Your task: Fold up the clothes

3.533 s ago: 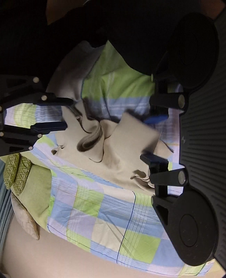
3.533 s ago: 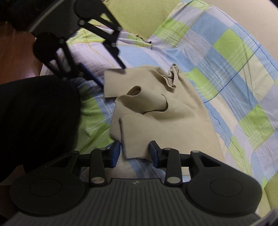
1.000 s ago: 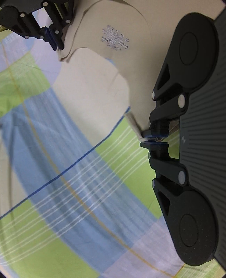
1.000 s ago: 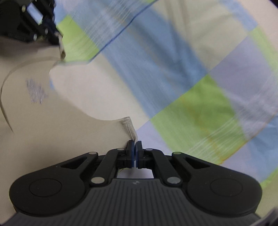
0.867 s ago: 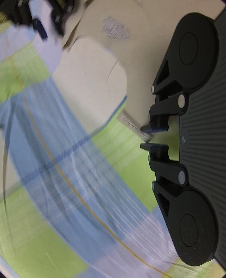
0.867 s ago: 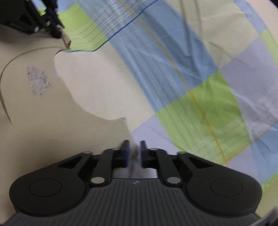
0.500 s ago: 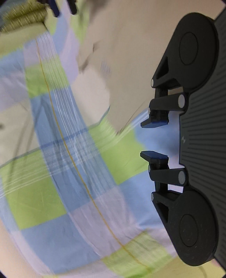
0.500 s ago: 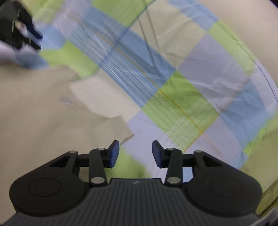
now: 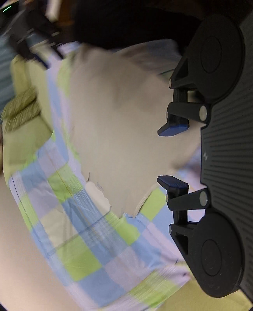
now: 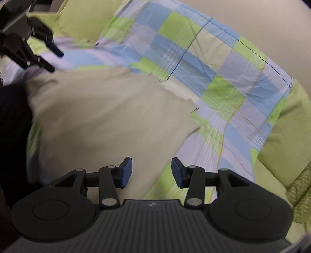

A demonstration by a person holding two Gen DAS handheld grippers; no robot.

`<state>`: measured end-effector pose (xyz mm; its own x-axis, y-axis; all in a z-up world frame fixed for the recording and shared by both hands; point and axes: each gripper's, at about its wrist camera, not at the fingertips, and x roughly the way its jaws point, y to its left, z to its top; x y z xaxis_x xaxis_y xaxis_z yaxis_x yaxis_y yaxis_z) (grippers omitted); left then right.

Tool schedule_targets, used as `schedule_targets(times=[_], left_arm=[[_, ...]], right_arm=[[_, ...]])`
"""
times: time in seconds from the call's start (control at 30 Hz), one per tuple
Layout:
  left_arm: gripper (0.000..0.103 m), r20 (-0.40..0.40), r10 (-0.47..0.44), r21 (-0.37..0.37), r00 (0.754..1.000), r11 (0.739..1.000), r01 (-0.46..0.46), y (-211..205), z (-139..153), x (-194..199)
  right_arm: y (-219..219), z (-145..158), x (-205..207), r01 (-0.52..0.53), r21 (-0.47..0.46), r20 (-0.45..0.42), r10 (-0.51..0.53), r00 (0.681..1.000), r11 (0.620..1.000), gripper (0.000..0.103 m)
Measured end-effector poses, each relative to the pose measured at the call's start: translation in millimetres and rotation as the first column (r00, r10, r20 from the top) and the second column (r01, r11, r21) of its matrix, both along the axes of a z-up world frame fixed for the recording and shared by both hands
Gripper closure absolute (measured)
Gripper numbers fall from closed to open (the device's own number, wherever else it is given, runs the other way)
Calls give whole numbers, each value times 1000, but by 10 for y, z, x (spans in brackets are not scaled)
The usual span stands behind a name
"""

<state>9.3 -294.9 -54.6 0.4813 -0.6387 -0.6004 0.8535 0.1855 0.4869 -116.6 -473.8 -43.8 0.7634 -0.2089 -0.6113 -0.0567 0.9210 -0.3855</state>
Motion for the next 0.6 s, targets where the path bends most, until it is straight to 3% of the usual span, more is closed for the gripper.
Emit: schedule_targets(times=[0.17,0.27,0.33,0.5,0.6], left_arm=[[52,100,-109,141,989,986,94,-1,-178,-369],[52,231,-175,247,957,962,116,-117,-412,-572],[52,277,-203,286,939,951,121,-195,-523,-640],[52,267,-247,410,932,904,122,-445,-657,-684],[50,269,-248,437,931,893,112,-497,-729,-689]], right_arm=[[155,-47,-227,22,24,-24,-21,999,999,51],[177,-65,-281,51,64,-20,-50,999,997,50],[186,-59,-290,63,85,-13,-62,998,994,49],[172,24,-316,73,144,34,-79,996,987,45],[168,46,-326,84,155,53,-93,994,984,41]])
